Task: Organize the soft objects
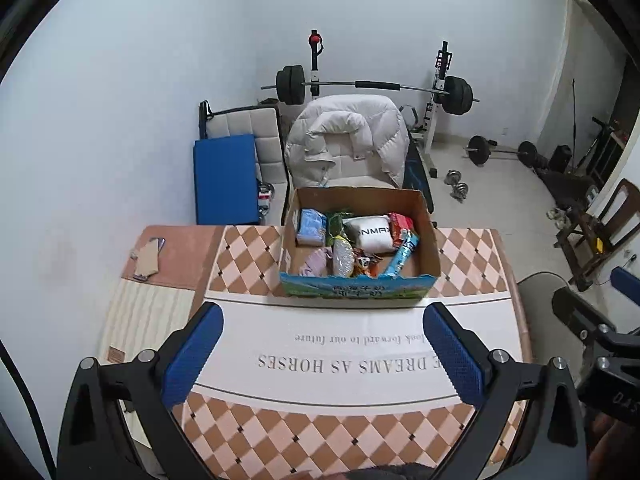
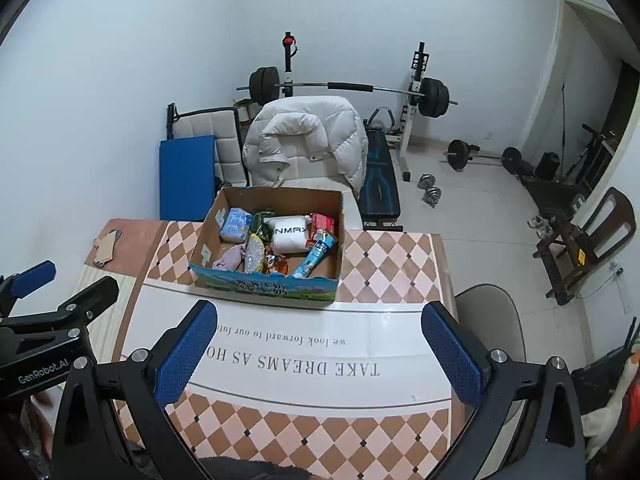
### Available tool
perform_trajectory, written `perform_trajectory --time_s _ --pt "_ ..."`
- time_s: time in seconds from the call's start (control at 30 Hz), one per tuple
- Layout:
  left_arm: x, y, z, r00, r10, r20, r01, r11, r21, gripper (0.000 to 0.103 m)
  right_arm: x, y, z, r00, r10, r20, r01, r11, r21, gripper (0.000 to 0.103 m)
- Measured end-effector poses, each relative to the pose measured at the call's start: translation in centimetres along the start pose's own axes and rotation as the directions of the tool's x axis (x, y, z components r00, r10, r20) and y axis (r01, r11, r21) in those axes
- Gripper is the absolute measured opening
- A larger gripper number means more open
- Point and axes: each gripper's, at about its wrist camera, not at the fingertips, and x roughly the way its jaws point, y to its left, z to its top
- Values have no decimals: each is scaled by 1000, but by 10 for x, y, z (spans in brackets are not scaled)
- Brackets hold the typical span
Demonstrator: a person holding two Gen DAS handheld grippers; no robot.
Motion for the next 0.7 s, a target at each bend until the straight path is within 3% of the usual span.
perform_trajectory --time_s 0.23,0.7 --pt "11 4 8 1000 15 23 -14 1000 -12 102 9 1 9 997 -64 30 64 998 -4 103" --pt "16 6 21 999 15 44 -14 1000 -23 103 30 0 27 995 -92 42 92 996 8 103"
